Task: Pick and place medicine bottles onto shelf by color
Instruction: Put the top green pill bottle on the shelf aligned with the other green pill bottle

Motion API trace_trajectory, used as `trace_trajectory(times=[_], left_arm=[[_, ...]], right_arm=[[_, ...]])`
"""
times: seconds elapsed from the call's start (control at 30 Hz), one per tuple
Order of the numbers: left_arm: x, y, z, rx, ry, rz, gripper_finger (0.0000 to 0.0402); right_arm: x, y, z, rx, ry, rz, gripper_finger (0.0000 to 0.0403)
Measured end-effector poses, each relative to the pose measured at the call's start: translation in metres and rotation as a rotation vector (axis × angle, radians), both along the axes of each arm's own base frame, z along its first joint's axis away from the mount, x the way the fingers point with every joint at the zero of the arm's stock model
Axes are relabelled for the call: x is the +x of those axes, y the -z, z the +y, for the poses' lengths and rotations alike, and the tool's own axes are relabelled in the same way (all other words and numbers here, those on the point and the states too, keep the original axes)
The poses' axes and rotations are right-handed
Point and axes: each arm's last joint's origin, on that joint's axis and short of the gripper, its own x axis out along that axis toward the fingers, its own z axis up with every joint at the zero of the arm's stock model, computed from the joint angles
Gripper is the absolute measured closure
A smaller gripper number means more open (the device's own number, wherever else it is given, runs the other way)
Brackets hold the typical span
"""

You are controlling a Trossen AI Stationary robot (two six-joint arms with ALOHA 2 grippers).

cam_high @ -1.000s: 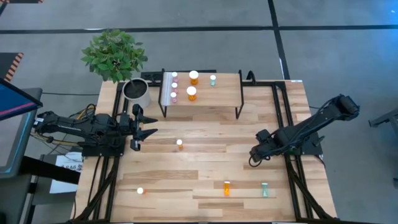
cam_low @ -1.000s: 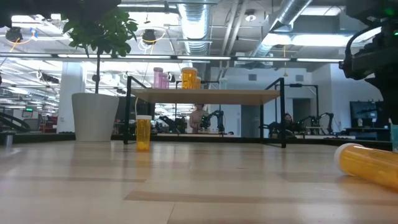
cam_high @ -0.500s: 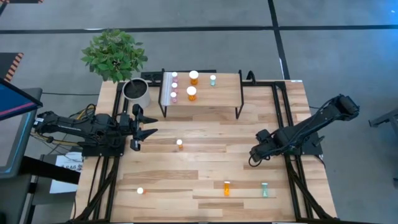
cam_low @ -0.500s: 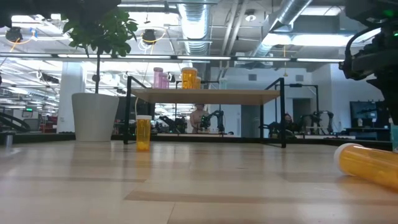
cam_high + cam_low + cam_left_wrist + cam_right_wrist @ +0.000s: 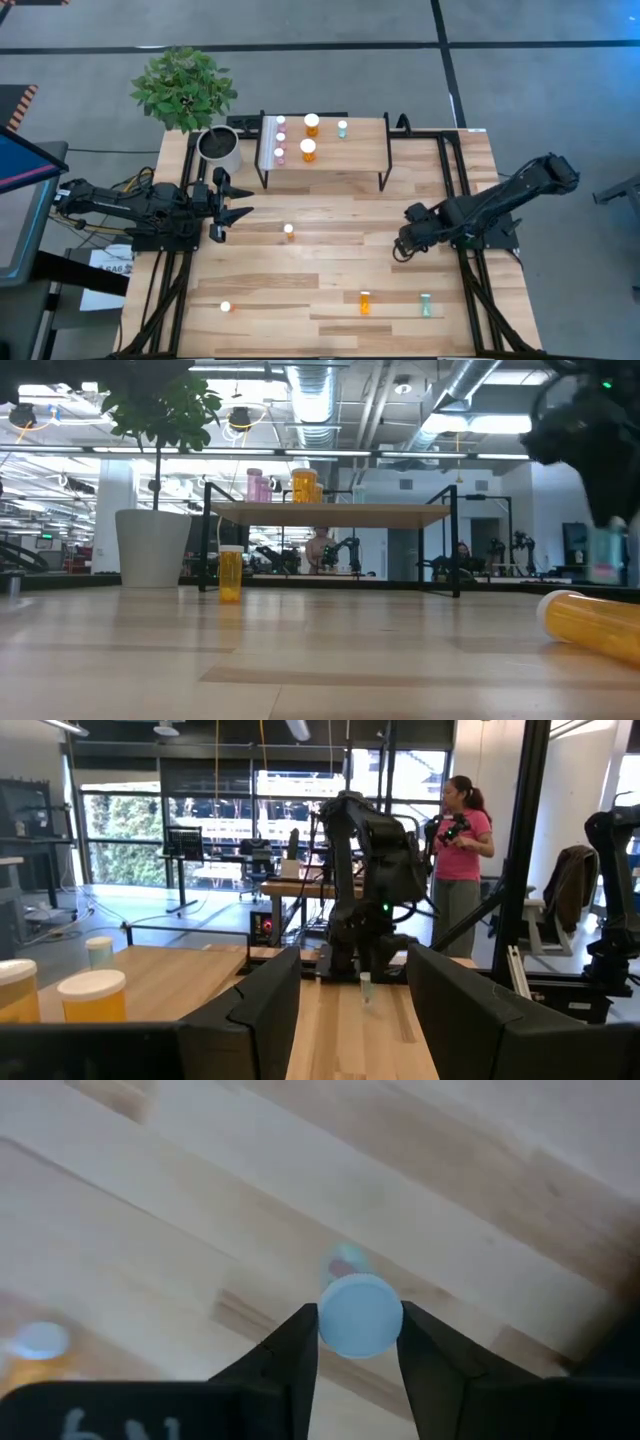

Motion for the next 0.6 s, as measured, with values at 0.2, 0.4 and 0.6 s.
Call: trace_trajectory(times=[0.2, 0.4, 0.6], left_arm=[[0.000, 0.000, 0.000, 0.000, 0.000, 0.000, 0.0229], [0.000, 0.000, 0.000, 0.000, 0.001, 0.000, 0.0229], [0.000, 0.000, -0.001, 0.009, 0.022, -0.003, 0.0229]], right_arm=[[0.021, -0.033, -0.019, -0.037, -0.009, -0.144, 0.0263], [0.044, -0.075, -0.050, -0.124, -0.054, -0.361, 0.0258], [0.054, -0.114, -0.085, -0.248, -0.069, -0.533, 0.0258]])
